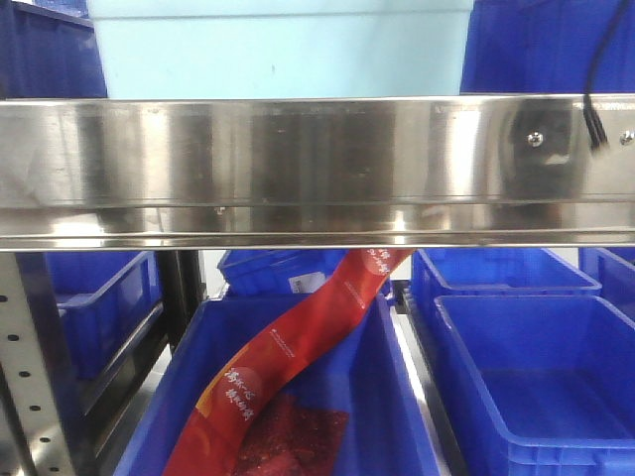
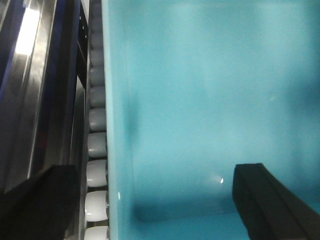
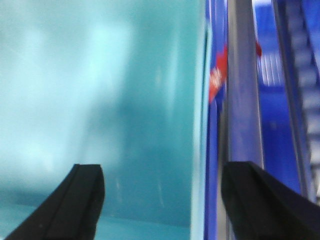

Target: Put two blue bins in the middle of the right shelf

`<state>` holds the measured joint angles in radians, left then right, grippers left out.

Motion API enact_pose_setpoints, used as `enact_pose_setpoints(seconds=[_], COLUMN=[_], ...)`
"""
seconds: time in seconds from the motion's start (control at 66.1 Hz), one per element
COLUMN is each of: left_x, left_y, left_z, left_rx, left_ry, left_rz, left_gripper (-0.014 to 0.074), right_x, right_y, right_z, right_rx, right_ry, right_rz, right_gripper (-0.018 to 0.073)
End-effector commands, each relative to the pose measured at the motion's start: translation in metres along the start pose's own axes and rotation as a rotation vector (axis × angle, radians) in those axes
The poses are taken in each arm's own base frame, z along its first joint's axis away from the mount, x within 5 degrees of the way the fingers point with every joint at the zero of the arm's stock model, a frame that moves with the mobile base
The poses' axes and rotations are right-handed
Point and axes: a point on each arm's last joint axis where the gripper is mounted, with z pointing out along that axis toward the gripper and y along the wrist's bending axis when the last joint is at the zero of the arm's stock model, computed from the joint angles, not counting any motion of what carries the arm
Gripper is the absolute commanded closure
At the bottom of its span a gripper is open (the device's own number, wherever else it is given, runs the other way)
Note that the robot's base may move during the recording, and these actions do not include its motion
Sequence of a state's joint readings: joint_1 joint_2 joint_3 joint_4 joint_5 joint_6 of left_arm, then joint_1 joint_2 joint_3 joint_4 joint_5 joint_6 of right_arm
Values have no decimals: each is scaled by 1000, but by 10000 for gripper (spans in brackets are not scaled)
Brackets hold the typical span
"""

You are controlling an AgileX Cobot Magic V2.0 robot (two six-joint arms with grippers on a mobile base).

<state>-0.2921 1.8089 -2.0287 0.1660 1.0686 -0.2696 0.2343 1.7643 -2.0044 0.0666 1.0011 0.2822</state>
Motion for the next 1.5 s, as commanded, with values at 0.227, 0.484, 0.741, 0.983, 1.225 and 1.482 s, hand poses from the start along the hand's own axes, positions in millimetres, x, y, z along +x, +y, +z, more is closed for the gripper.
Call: enact_pose_setpoints(seconds=[0.227,0.484,0.741,0.983,1.225,1.482], left_x=[-23,-21,-3,32,102,187], left_y=[5,8,-8,-11,2,23], left_z=[-72,-85,-117,-113,-112,-120], left_rx=[23,19,91,164,250,316], left_ry=[-131,-106,-170,-282,-452,-570], left_rz=[-33,-40,-29,12,33,23], left_gripper=[311,707,707,707,707,707], right_x=[-10,-13,7,44,95,157], right_y=[6,8,-2,-14,-32,-52], right_z=[-57,-82,-95,-103,-101,-99], right_rx=[-10,-26,-1,-36,-49,-59], right_ry=[-40,-108,-197,-378,-490,-533], right_rz=[-59,-98,-125,-152,-181,-201], right_gripper=[543,725,725,725,725,725])
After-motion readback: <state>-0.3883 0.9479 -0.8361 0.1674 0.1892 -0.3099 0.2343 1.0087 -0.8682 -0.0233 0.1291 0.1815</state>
